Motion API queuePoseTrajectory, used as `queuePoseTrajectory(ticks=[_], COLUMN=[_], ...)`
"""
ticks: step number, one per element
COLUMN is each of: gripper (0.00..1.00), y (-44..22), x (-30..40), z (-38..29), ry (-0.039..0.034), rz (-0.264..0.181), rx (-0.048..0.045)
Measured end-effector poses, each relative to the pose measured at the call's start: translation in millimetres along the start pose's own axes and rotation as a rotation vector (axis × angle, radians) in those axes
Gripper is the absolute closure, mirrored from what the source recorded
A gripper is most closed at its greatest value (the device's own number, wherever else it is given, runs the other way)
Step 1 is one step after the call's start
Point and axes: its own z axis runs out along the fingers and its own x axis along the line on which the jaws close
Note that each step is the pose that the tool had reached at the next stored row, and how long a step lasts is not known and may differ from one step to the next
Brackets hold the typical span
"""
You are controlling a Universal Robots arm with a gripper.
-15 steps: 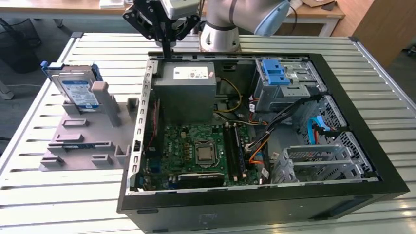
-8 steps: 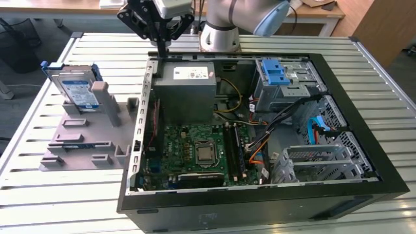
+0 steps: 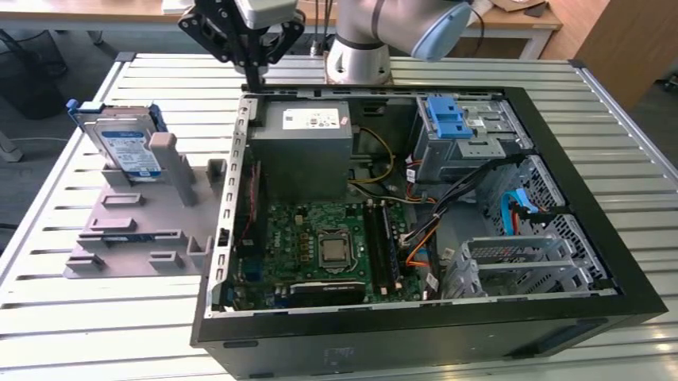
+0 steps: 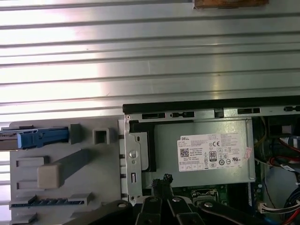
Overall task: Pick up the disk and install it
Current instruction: 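Reach for the disk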
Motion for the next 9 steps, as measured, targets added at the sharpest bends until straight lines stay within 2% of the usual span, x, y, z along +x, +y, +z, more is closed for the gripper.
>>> queuePoseTrajectory(ticks=[5,9], gripper=[0.89,0.89], y=[0.9,1.0], x=[6.3,7.4], z=[0.0,0.0], ry=[-0.0001,0.0], rz=[0.0,0.0], rx=[-0.0001,0.0])
